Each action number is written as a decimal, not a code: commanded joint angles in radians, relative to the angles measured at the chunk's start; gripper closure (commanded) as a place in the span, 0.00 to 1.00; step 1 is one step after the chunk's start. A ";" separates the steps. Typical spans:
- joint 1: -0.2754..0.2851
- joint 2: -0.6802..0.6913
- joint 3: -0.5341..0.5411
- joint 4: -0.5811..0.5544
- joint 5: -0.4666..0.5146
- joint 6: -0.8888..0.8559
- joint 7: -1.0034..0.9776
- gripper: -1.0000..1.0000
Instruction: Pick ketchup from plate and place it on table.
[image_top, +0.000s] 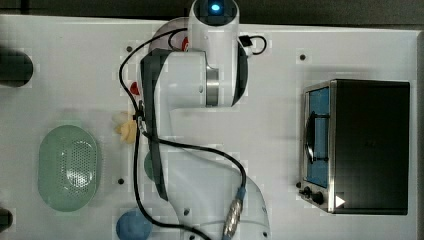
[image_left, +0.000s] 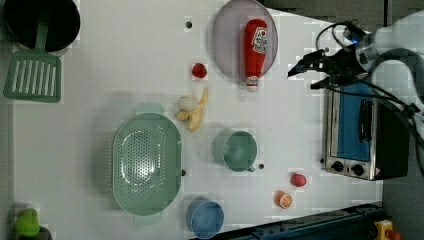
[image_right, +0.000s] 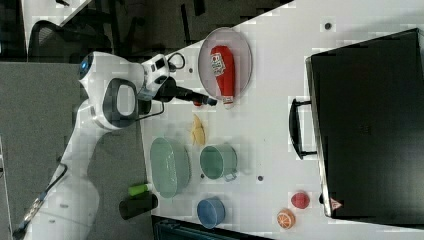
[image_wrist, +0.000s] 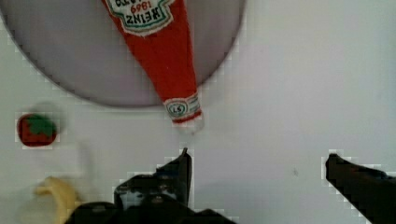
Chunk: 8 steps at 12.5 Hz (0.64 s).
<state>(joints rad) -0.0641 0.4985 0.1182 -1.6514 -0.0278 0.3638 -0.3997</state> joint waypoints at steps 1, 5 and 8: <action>0.032 0.056 0.021 0.118 -0.053 0.052 -0.130 0.00; 0.064 0.183 0.019 0.165 -0.102 0.168 -0.131 0.00; 0.066 0.240 0.017 0.166 -0.123 0.271 -0.131 0.00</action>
<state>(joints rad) -0.0060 0.7495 0.1270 -1.4902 -0.1472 0.6040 -0.4822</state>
